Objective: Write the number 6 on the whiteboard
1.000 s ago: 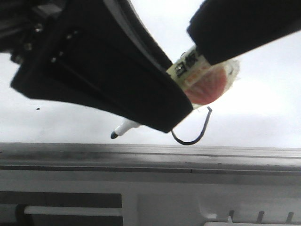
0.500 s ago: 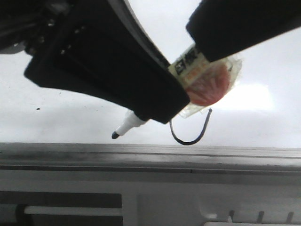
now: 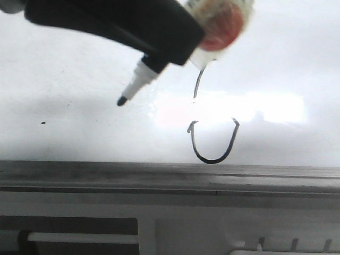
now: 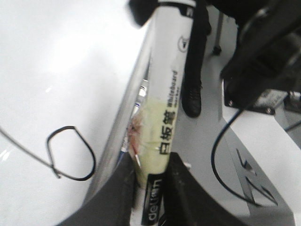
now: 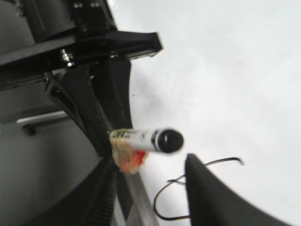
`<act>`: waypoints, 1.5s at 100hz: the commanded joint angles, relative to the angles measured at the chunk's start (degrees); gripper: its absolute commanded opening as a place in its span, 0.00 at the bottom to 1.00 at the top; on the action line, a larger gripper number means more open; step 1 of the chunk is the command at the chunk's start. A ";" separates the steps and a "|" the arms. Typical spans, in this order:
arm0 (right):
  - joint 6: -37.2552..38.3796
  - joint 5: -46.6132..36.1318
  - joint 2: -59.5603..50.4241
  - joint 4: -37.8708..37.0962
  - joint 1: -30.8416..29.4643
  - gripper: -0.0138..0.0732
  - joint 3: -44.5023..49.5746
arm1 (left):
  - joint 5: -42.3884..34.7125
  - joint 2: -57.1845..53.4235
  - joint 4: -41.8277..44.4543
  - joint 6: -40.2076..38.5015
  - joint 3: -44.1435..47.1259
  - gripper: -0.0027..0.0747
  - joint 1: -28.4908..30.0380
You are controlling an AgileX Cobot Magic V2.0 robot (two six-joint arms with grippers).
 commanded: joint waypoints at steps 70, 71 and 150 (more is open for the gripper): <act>0.68 -0.82 -8.17 1.22 -12.49 0.09 -1.28 | -45.89 6.84 -41.61 6.73 8.29 0.01 -9.93; 0.68 -0.82 -8.17 1.22 -12.49 0.09 -1.28 | -46.04 7.02 -41.61 6.73 8.29 0.01 -9.93; 1.60 -0.94 -7.94 1.32 -12.49 0.09 -1.28 | -60.99 10.39 -40.47 -0.63 5.39 0.01 -9.98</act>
